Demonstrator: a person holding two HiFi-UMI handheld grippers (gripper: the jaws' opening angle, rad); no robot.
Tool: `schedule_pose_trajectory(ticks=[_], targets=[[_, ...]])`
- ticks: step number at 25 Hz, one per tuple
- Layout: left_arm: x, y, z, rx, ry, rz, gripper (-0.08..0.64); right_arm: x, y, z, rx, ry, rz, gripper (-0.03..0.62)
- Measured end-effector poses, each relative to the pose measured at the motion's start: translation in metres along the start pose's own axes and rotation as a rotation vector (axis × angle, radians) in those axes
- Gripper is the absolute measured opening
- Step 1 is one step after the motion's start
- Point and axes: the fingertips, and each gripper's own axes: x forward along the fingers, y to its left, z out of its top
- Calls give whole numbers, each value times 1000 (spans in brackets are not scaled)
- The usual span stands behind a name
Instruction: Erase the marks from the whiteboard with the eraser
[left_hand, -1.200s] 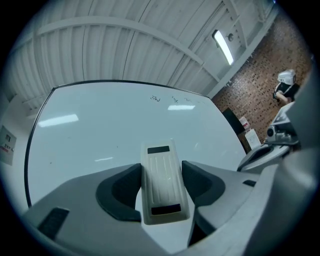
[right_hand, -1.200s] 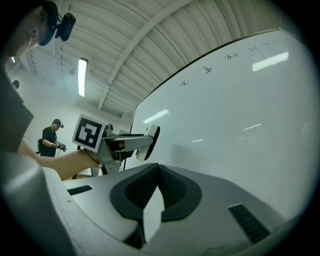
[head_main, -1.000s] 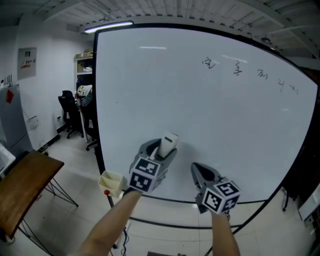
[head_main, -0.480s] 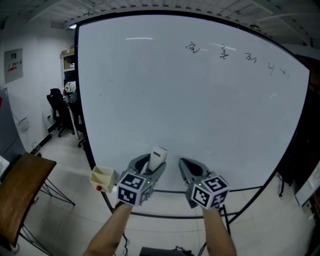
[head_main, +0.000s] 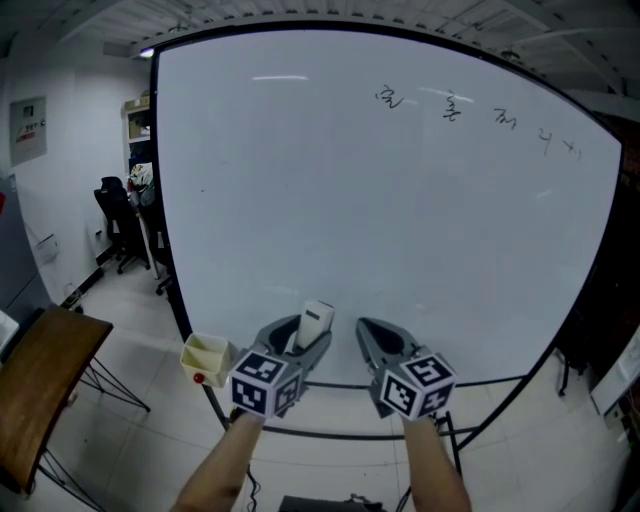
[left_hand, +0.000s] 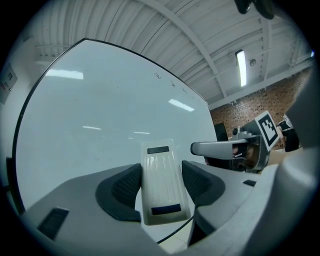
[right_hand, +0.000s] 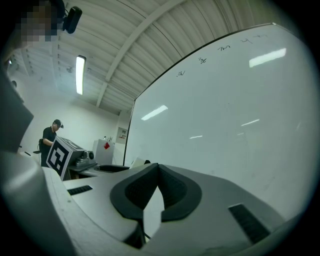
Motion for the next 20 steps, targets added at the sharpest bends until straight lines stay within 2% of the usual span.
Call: schedule_pose_trajectory(ticks=[20], targets=[[-1, -5, -3, -24, -3, -23, 262, 0, 4, 1, 0, 1, -3, -6]])
